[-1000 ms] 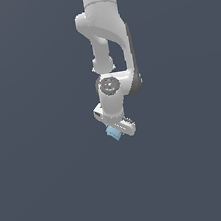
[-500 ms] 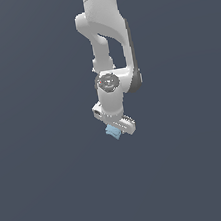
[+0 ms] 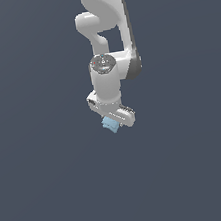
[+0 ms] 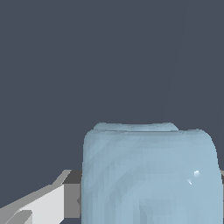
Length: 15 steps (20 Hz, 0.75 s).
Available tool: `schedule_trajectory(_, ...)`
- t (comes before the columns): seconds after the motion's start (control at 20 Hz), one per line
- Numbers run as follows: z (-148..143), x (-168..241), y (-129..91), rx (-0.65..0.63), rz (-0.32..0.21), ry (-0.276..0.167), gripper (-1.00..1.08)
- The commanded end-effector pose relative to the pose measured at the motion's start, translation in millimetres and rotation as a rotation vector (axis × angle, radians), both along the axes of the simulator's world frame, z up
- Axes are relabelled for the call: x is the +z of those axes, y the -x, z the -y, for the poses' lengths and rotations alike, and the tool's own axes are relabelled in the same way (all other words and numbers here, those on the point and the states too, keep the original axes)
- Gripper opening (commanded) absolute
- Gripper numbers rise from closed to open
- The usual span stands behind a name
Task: Pick up the object and move it to a goal position.
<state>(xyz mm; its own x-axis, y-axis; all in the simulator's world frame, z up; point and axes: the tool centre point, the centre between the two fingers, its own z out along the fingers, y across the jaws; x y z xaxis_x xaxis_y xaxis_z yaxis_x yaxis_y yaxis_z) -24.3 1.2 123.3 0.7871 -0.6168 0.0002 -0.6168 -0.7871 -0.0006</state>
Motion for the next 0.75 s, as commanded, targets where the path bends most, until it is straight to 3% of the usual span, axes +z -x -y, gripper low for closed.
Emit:
schedule_trajectory(0.0, 2.5, 22.7, -0.6, 0.000, 0.000, 0.000, -1.00)
schedule_trajectory(0.35, 7.1, 66.0, -3.2, 0.000, 0.000, 0.001, -1.00)
schedule_trajectory(0.7, 8.0, 78.6, -5.4, 0.000, -0.001, 0.001, -1.00)
